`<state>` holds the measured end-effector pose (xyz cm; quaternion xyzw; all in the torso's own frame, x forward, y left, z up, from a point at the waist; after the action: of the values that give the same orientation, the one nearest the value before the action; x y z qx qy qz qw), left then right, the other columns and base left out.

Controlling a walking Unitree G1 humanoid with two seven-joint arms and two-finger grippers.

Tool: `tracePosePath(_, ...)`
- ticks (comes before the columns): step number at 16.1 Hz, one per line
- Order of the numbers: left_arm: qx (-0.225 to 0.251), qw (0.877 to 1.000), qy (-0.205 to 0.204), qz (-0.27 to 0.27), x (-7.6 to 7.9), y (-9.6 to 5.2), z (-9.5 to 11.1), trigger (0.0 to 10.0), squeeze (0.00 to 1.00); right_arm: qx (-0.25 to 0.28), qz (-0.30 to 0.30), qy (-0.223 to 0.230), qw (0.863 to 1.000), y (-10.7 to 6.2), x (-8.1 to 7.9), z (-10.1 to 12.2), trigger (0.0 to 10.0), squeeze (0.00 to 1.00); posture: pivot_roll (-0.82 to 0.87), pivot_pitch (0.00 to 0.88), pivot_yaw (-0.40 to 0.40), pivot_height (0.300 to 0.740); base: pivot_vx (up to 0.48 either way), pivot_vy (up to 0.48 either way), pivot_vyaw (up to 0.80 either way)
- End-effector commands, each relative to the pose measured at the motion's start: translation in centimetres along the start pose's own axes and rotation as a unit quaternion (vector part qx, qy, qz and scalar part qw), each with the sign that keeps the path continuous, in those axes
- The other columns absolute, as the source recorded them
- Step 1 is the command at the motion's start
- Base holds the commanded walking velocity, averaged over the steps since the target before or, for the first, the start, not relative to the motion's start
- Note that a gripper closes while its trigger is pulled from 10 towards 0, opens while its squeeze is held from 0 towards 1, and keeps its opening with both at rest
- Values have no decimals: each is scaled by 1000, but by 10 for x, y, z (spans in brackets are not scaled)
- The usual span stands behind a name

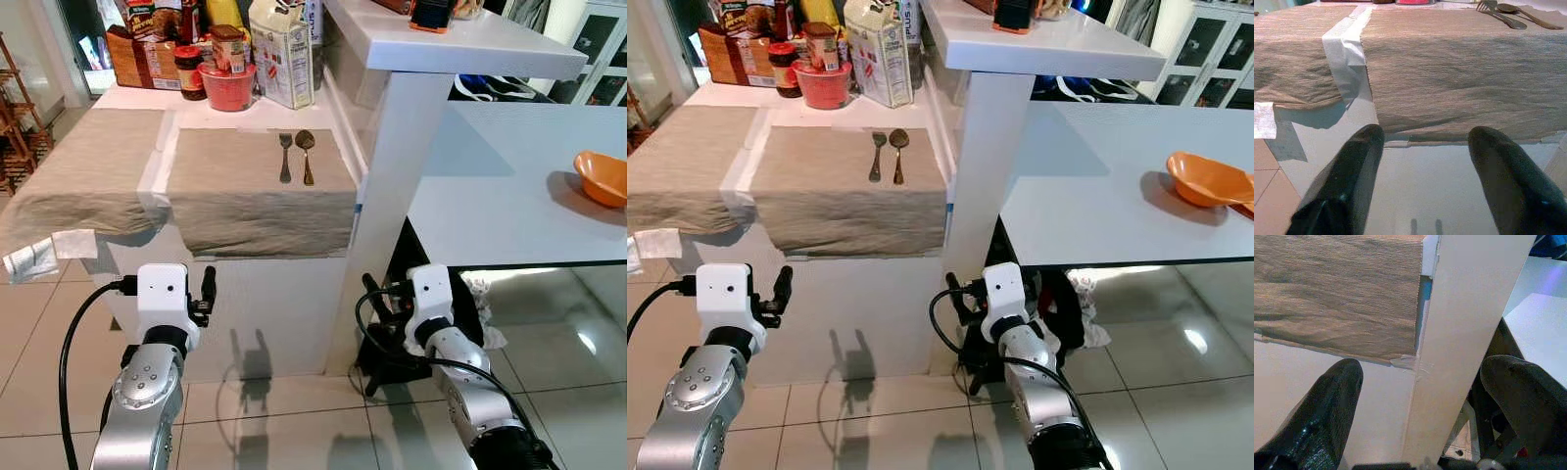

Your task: Setting the table

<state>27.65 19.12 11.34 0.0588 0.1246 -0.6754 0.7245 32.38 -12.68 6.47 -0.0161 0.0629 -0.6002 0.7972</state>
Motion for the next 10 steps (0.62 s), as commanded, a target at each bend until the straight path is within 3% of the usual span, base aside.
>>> tracePosePath(1,-7,1000,1,-1,2,1,-1,10000,1000,-4,-3,3,1000,0,2,-1,10000,0,80,0,-48,736,0,0,0)
tracePosePath(10,-7,1000,1,-1,2,1,-1,10000,1000,-4,-3,3,1000,0,2,-1,10000,0,80,0,-48,736,0,0,0)
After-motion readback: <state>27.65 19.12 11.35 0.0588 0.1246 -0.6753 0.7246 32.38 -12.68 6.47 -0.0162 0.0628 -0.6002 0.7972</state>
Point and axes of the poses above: a point about 5 cm out from each wrist's last joint towards the gripper, its own y axis pointing out of the wrist towards the gripper, its own z axis along the axis of the wrist's last joint, x = y × z, the point moved 2 cm from there along y, pointing out of the wrist towards the gripper, and after that the axes turned 10 degrees about y, right-handed, at the moved point
